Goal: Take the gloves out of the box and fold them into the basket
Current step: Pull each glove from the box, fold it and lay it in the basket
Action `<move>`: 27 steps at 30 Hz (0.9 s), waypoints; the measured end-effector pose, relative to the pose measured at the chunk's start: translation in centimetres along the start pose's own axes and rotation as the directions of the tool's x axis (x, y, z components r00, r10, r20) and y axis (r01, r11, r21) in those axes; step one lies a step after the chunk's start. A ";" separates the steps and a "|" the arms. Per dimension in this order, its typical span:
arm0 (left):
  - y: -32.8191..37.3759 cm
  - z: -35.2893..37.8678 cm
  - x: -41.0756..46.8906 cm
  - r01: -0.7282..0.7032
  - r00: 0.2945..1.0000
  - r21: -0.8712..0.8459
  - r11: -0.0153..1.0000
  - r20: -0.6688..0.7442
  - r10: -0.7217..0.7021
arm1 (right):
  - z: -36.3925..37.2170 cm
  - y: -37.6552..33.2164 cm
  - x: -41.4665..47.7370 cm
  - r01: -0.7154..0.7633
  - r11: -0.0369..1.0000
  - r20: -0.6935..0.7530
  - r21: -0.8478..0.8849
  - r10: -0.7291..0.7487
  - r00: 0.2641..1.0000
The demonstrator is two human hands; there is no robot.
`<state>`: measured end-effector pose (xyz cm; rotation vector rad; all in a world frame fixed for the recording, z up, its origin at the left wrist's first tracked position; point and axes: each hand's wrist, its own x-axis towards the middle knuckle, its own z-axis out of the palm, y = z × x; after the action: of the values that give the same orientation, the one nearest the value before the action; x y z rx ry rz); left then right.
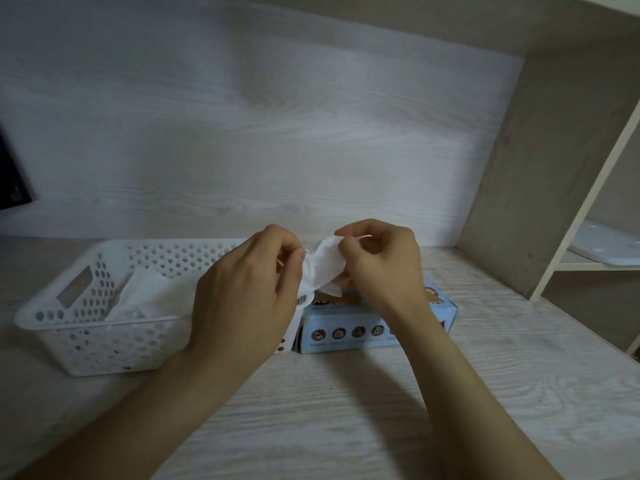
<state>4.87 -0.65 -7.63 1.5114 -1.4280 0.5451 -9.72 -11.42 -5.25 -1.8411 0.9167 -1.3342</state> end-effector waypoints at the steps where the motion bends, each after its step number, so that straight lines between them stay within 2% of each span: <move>1: 0.1 0.0 0.0 0.010 1.000 -0.002 1.000 -0.004 -0.010 | 0.2 0.4 0.0 0.084 0.989 -0.018 -0.122 -0.087 0.996; 2: 0.1 0.0 0.0 0.015 1.000 -0.007 1.000 -0.006 -0.015 | 0.5 0.7 -0.1 0.158 0.966 -0.022 -0.203 -0.166 0.986; 4: 0.2 0.0 -0.1 0.012 1.000 -0.023 1.000 0.004 -0.012 | 0.7 0.9 -0.2 0.248 0.934 -0.033 -0.258 -0.265 0.964; 7: 0.2 0.0 -0.2 0.019 0.999 -0.040 0.999 0.051 -0.017 | 0.8 0.9 -0.2 0.295 0.937 -0.029 -0.187 -0.305 0.952; 14: -0.6 -0.2 0.1 0.038 0.997 -0.021 0.999 0.070 -0.037 | 0.4 0.6 0.0 0.232 0.972 -0.089 0.038 -0.228 0.970; 18: -0.8 -0.3 0.5 0.036 0.999 -0.107 0.994 0.014 -0.035 | 0.3 0.7 0.1 0.221 0.965 -0.095 0.141 -0.209 0.973; 24: -0.8 -1.1 1.2 0.106 0.986 -0.201 0.974 -0.107 -0.129 | -0.4 0.7 0.2 0.203 0.968 0.061 0.150 -0.214 0.975; 27: -0.7 -1.3 1.7 0.172 0.971 -0.263 0.949 -0.116 -0.208 | -0.8 0.5 0.4 0.141 0.982 0.269 0.122 -0.170 0.948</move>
<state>6.26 -0.46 -5.84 1.3603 -1.1775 0.3322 -10.45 -12.10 -5.30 -1.9917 0.5563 -1.1502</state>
